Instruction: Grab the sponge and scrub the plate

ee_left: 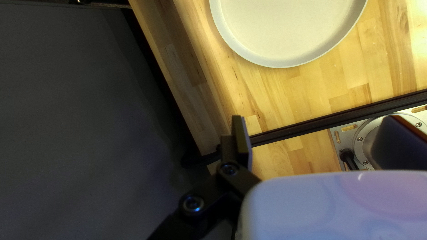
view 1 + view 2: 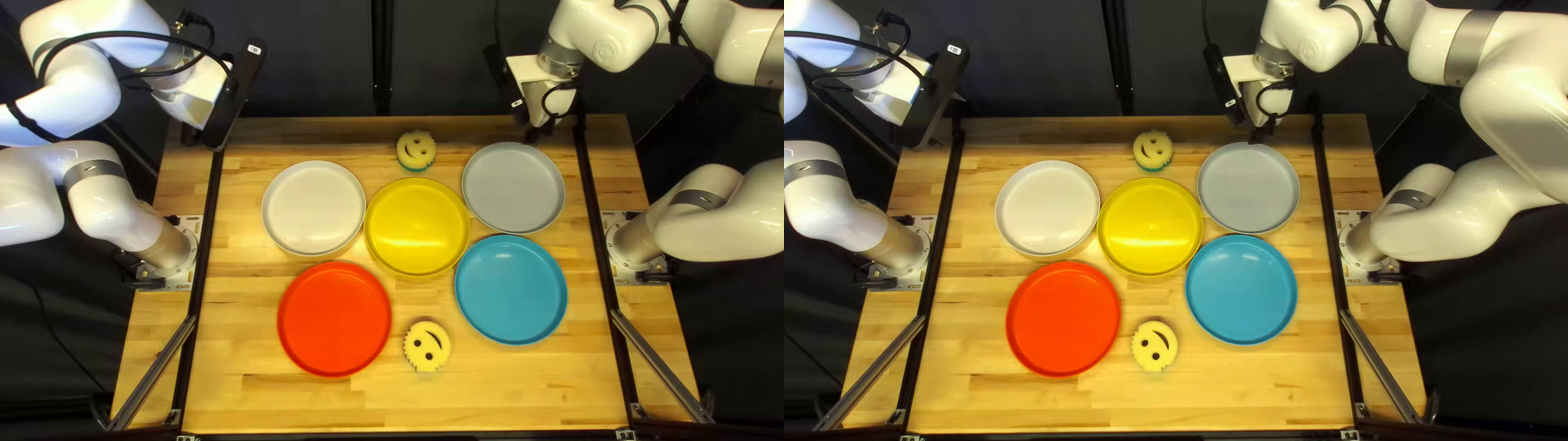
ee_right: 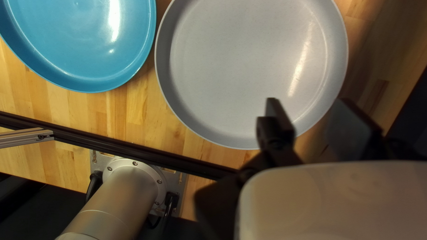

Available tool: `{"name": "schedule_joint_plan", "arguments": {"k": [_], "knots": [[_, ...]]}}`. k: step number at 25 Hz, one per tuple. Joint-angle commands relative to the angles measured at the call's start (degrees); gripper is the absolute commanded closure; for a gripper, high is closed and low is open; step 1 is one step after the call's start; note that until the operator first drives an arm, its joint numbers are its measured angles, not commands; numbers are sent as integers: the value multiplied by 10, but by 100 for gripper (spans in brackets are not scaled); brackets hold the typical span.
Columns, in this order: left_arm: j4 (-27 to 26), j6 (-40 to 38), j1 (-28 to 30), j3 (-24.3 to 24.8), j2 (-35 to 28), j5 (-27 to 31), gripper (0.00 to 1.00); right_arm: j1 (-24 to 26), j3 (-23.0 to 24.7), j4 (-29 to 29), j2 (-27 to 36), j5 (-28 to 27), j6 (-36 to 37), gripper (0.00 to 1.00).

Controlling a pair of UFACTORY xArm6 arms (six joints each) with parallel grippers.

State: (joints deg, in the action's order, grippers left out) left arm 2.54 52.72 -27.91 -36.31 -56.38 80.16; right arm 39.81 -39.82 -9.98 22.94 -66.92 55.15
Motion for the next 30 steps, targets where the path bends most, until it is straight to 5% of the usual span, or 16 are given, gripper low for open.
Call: {"name": "schedule_joint_plan", "arguments": {"k": [1,13,30], "knots": [[0,0,0,0,0,0,0,0,0,0,0,0,0,0],[0,0,0,0,0,0,0,1,3,4,4,-1,2,0],[0,0,0,0,0,0,0,-56,-76,-30,-174,146,-75,0]]}}
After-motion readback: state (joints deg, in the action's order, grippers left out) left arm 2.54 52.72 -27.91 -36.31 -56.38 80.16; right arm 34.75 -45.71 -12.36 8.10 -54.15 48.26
